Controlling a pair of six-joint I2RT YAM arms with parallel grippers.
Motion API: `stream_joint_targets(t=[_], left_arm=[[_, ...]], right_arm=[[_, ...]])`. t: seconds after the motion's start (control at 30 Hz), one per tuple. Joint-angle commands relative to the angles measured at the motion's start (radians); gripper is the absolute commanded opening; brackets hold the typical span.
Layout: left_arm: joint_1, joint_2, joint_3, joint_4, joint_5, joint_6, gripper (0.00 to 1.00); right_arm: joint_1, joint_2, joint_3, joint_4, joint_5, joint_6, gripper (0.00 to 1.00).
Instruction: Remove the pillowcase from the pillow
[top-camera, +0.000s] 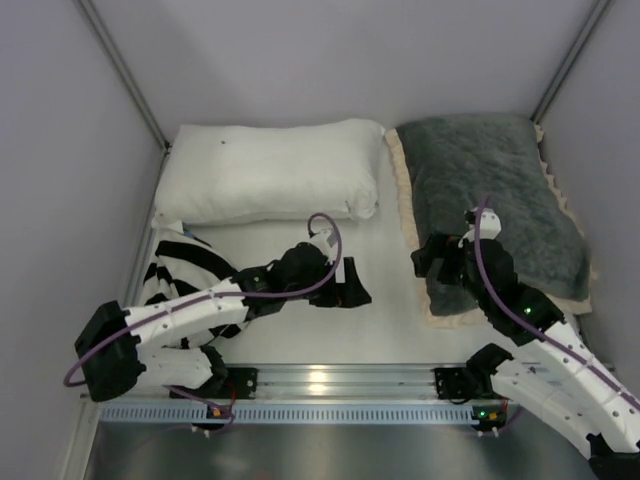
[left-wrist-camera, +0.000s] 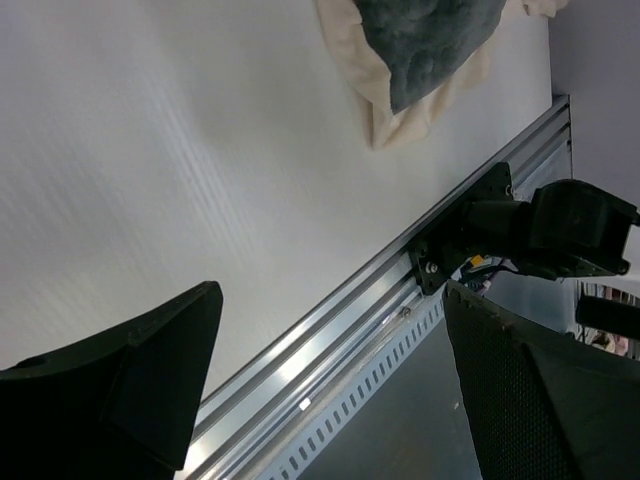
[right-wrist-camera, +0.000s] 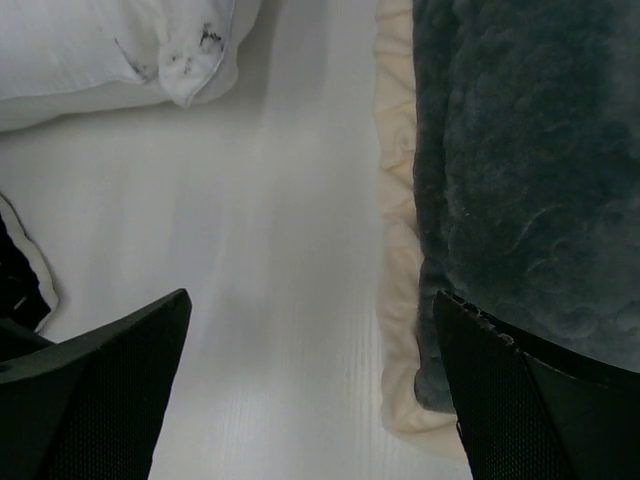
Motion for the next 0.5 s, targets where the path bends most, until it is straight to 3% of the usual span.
stream_joint_targets(t=[0.0, 0.13, 0.27, 0.37, 0.47], left_arm=[[-0.059, 0.156, 0.160, 0.118, -0.034, 0.079, 0.96], [-0.103, 0.371, 0.312, 0.232, -0.041, 0.122, 0.99], [-0.105, 0.630, 0.518, 0.299, 0.050, 0.163, 0.99], [-0.105, 0.828, 0.702, 0.291, 0.058, 0.194, 0.99], [-0.105, 0.992, 0.898, 0.147, -0.013, 0.244, 0.99]], right_arm=[[0.017, -0.023, 0.154, -0.105, 0.141, -0.044, 0.99], [0.017, -0.052, 0.243, -0.211, 0.290, -0.076, 1.00], [0.017, -0.143, 0.292, -0.270, 0.367, -0.098, 0.99], [0.017, -0.190, 0.319, -0.316, 0.395, -0.096, 0.99], [0.017, -0.223, 0.342, -0.340, 0.372, -0.095, 1.00]])
